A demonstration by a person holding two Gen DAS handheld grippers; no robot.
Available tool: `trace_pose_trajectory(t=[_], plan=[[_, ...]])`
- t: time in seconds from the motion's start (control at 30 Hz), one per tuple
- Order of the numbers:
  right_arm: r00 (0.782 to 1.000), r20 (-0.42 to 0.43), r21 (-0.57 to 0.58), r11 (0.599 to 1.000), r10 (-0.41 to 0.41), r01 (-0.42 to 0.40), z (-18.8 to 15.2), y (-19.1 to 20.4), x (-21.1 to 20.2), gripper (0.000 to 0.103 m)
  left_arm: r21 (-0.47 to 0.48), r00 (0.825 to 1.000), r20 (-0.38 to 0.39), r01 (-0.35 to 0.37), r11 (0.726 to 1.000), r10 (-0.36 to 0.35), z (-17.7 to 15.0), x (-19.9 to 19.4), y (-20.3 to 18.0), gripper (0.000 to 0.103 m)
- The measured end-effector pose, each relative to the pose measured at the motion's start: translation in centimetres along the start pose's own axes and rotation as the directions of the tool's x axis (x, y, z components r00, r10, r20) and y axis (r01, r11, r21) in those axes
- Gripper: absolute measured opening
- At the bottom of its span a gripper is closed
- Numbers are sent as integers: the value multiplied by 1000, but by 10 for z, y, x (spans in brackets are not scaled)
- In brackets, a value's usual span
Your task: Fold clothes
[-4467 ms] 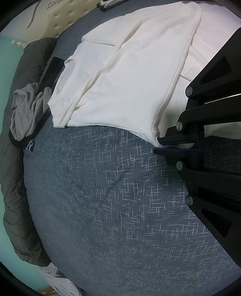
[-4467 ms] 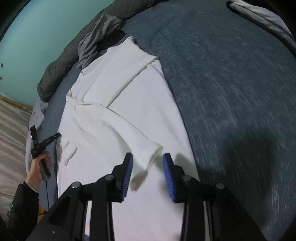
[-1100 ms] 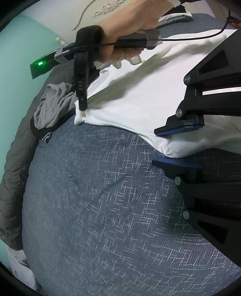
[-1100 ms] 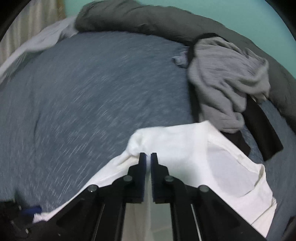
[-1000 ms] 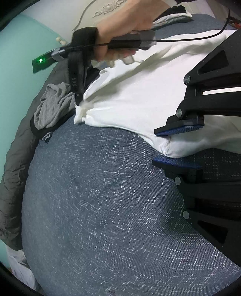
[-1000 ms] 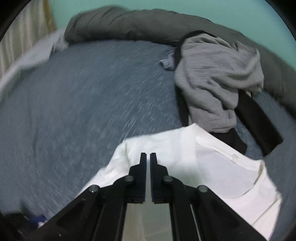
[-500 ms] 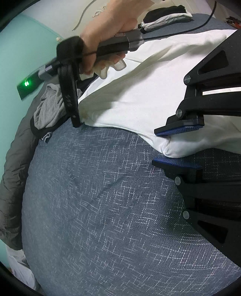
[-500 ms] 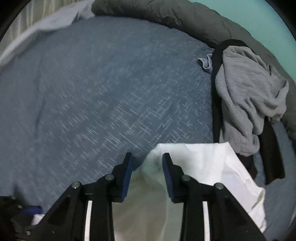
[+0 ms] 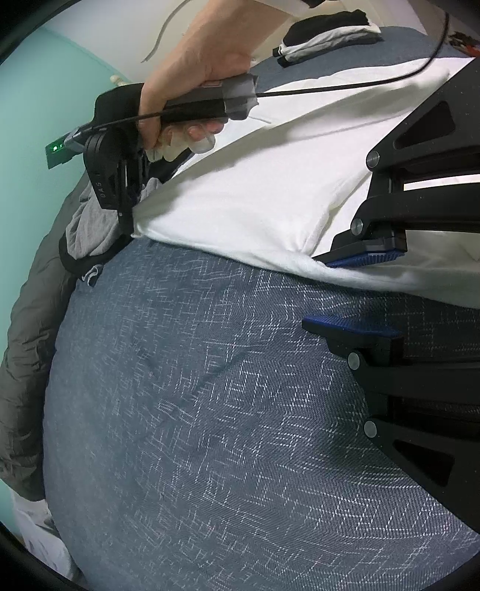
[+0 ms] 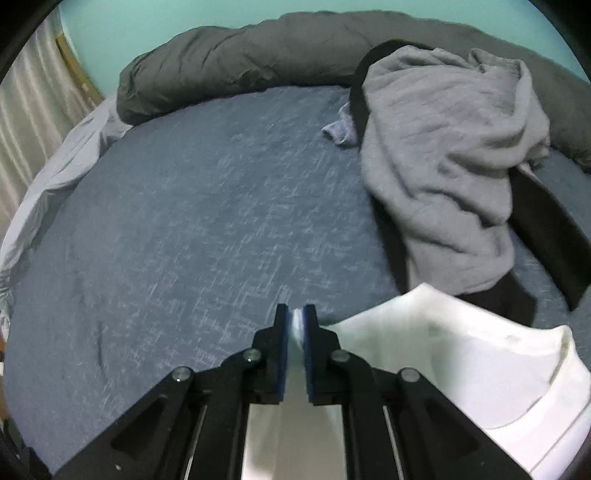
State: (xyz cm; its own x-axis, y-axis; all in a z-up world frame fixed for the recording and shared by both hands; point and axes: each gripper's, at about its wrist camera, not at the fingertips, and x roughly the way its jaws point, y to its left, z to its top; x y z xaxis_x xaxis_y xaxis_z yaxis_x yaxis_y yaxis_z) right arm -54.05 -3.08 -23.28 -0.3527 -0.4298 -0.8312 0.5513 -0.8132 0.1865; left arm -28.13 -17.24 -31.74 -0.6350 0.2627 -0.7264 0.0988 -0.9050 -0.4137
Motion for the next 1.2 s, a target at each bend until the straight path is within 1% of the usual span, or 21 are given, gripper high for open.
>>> trace_pose_trajectory(t=[0.07,0.13,0.2,0.37,0.57,0.6,0.63,0.67,0.73,0.83,0.93,1.1,1.2], plan=[[1000,-13,-29,1000,12,-12,-1,6,5,7,-22,1000,4,17,1000,-17,1,-1,2,26],[1000,-14,-23,1000,11,-11,-3,7,4,7,-39,1000,5,28,999,-28,3,-4,3,26],[1000,-11,-16,1000,17,-17,-8,3,2,7,-38,999,11,30,999,-30,4,-6,2,26],[1000,-9,-12,1000,25,-25,-10,3,0,7,-37,998,52,37,999,-35,8,-12,2,26],[999,-13,-19,999,37,-37,-13,1,2,7,-39,997,64,47,998,-44,10,-14,5,29],[999,-13,-22,999,38,-38,-13,1,2,7,-41,997,65,47,998,-44,11,-15,5,30],[999,-13,-24,999,39,-39,-13,1,2,7,-43,997,66,48,998,-45,11,-16,6,35],[999,-11,-18,999,41,-41,-13,0,1,7,-43,996,71,49,998,-46,11,-17,6,36],[999,-8,-11,999,44,-44,-15,-1,-1,7,-48,996,75,59,997,-55,11,-18,6,36],[999,-9,-16,999,44,-44,-15,0,-1,7,-51,993,106,60,997,-54,11,-22,4,36],[999,-8,-12,999,43,-43,-15,0,-2,7,-39,993,106,57,998,-53,12,-24,0,36],[999,-10,-13,999,39,-40,-17,1,-3,7,-55,992,112,64,996,-58,12,-30,1,36],[999,-9,-12,999,38,-38,-17,2,-1,7,-40,995,82,61,997,-58,14,-27,-1,36]])
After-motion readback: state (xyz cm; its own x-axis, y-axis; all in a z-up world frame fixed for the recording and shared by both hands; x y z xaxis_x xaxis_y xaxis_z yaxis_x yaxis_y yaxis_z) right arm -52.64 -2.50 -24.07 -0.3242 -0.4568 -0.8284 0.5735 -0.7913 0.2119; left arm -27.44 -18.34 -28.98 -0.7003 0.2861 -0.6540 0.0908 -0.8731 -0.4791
